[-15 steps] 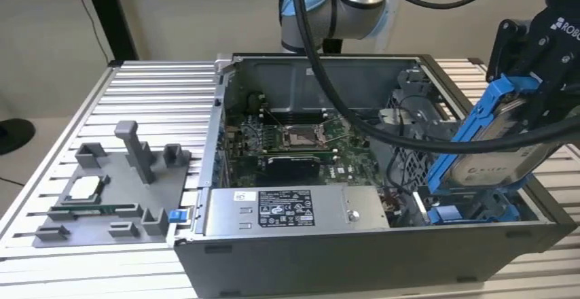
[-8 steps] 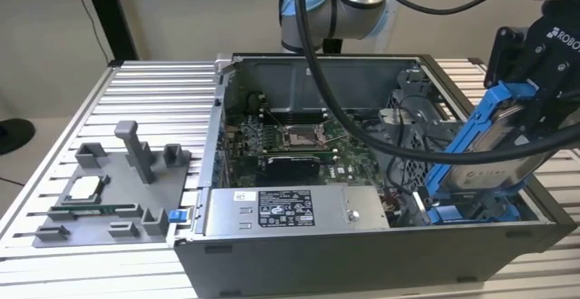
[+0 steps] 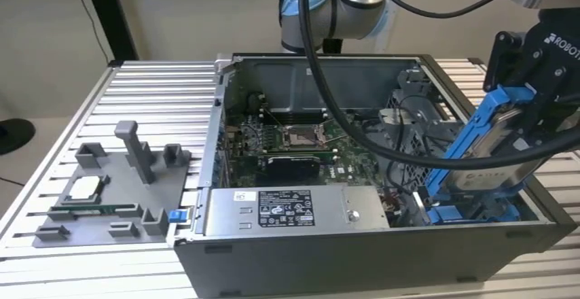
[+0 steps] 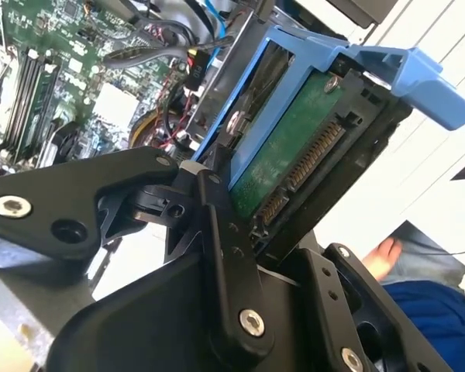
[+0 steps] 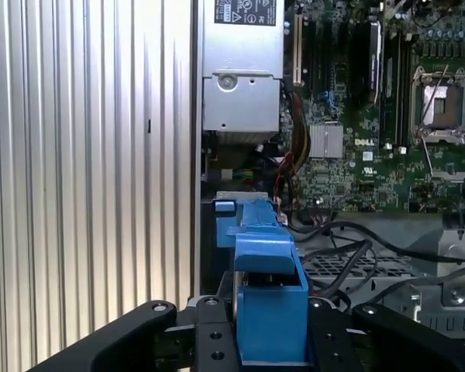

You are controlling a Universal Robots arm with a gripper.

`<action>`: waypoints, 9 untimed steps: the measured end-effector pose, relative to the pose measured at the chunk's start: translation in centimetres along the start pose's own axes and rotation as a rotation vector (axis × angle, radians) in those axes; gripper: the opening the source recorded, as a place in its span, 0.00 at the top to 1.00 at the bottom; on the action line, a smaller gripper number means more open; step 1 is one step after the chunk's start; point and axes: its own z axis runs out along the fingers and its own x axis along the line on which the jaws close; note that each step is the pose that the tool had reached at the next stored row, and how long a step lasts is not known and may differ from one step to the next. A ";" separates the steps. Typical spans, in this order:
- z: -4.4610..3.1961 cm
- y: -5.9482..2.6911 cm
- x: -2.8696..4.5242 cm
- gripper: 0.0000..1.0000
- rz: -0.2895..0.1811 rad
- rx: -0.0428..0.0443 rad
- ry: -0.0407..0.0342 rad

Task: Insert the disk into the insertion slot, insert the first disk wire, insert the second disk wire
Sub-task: 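Insert the disk into the insertion slot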

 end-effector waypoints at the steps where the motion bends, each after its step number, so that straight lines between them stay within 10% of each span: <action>1: 0.07 -0.01 -0.03 1.00 -0.001 0.0010 0.0000; 9: 0.82 -0.03 -0.22 1.00 -0.002 0.0043 0.0002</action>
